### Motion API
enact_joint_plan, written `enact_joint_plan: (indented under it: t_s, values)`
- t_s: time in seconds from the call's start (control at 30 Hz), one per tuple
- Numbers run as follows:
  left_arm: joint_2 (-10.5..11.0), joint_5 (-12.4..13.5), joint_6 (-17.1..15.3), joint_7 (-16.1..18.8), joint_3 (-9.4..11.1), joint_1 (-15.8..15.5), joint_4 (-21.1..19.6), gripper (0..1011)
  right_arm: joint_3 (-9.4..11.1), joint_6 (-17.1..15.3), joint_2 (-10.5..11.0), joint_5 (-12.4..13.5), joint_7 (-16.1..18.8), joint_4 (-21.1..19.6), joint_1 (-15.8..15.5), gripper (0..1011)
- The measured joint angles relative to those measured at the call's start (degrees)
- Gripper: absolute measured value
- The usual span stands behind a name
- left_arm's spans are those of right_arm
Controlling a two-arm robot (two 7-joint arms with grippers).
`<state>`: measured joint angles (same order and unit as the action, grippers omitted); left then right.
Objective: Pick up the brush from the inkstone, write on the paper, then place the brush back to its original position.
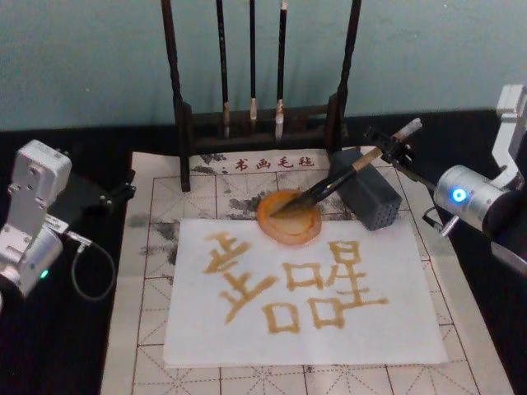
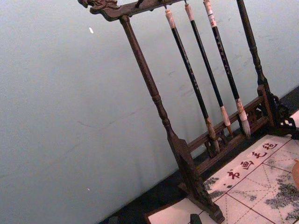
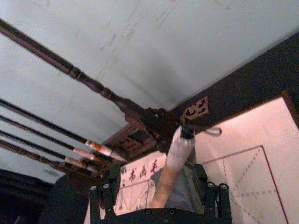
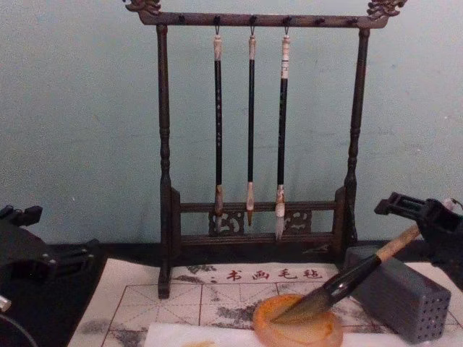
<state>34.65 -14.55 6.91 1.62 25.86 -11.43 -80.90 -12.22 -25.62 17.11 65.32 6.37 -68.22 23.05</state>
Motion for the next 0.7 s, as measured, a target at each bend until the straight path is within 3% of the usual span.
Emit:
enact_joint_plan:
  t_s: [0.17,0.33,0.7]
  values:
    - [0.0,0.0,0.0,0.0,0.0,0.0,0.0,1001,-1.1,0.7,-0.4,0.4,2.2,5.7,3.8,1003]
    - [0.0,0.0,0.0,0.0,0.0,0.0,0.0,1001,-2.6,1.0,0.0,0.5,4.5,8.7,5.8,1002]
    - [0.0,0.0,0.0,0.0,0.0,0.0,0.0,1001,-2.3,1.0,-0.1,0.5,4.2,8.3,5.6,1002]
